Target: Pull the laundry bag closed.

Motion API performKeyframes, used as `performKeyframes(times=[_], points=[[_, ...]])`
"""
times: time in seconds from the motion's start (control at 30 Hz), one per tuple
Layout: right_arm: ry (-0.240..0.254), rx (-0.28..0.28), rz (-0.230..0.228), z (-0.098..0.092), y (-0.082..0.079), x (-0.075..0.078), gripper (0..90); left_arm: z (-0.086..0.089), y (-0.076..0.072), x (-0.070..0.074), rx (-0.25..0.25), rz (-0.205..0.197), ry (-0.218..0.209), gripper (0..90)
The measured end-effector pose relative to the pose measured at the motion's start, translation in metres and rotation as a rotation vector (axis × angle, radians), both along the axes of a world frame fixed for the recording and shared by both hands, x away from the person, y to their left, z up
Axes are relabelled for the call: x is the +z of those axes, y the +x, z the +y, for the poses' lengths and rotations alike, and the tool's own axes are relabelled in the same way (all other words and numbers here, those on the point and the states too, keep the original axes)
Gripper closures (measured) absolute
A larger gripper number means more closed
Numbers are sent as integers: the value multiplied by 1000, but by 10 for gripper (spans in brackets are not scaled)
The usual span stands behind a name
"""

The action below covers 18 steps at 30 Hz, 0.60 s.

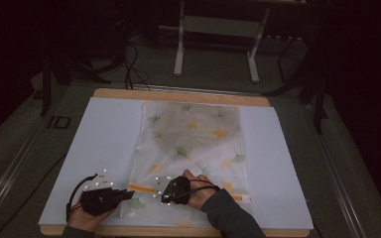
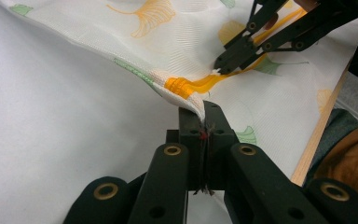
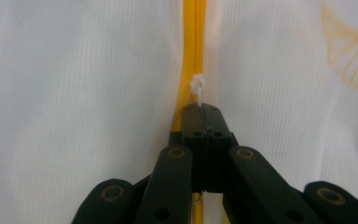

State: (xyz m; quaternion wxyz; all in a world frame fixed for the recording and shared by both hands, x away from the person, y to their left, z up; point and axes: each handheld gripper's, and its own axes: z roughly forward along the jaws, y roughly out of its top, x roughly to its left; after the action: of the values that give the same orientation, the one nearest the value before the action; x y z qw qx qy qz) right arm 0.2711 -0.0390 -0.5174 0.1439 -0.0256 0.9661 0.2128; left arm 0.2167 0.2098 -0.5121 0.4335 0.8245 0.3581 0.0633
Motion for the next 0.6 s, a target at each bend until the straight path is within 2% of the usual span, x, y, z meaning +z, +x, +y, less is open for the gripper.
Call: performKeyframes(times=[0.17, 0.47, 0.6], points=[[-27, -13, -17, -12, 1, 1, 900, 1, 0, 0, 1, 4, -6, 885], [-104, -48, -61, -41, 1, 3, 900, 4, 0, 0, 12, 7, -16, 885], [-126, -66, -51, -55, 2, 4, 900, 4, 0, 0, 15, 7, -19, 885]])
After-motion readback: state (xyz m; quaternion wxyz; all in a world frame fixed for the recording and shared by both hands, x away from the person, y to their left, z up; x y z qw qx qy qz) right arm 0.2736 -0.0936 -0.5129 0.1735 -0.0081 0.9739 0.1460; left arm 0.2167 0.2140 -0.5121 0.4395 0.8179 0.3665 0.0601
